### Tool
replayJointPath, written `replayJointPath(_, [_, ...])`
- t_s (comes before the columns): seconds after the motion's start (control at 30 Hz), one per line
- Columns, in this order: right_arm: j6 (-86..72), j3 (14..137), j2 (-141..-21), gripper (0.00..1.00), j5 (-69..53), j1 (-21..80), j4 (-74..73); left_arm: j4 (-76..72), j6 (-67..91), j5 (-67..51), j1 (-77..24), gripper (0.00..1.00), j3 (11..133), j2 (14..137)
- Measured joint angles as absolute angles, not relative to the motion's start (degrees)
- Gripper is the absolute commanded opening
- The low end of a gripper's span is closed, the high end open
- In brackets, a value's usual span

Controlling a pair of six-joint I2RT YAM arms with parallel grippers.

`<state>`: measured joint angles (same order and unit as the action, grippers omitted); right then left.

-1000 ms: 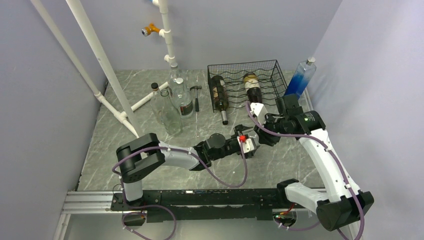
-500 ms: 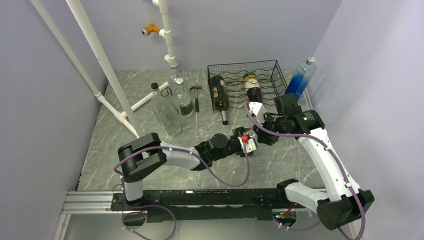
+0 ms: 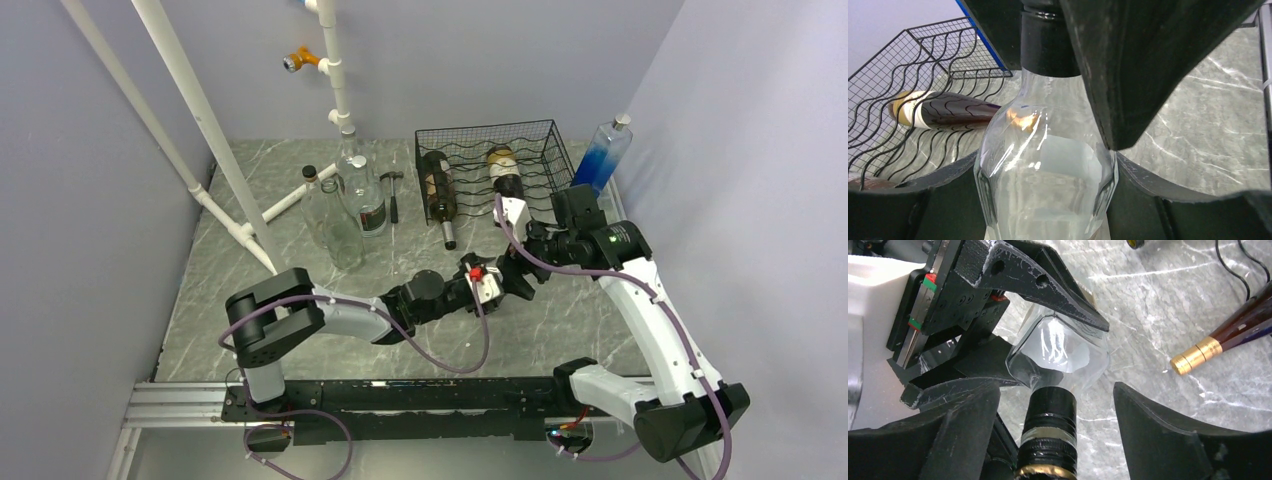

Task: Take the wine bottle off the wine rack
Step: Place the wine bottle at the center of the board.

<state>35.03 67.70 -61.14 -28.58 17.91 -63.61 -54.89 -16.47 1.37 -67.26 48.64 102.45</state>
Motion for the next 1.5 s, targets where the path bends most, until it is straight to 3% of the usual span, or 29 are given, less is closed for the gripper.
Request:
replayJointPath(0.43, [28.3,70.3,-59.0,0.92,-45.2,8.5,-56.1,-58.5,-8.6,1.5,-67.2,0.00,44.1,99.4])
replayJointPath(0.87, [27.2,59.3,-56.6,0.87,-60.3,7.9,-43.6,-61.9,1.4,2.9,-66.7,0.00,42.1,99.0])
replayJointPath(1.13, [26.5,56.0,-56.7,0.58,-63.7,7.9,-39.2,-63.0,4.2,3.0,-66.4,0.00,41.5,99.0])
replayJointPath(1.43, [26.0,55.6,-57.8,0.00,-65.6,7.7,-35.7,-63.4,6.0,2.9,-66.4,0.00,41.2,99.0])
replayJointPath(1.5, [26.0,55.5,-57.8,0.00,-66.0,7.7,-35.5,-63.6,6.1,2.9,-66.4,0.00,41.1,99.0])
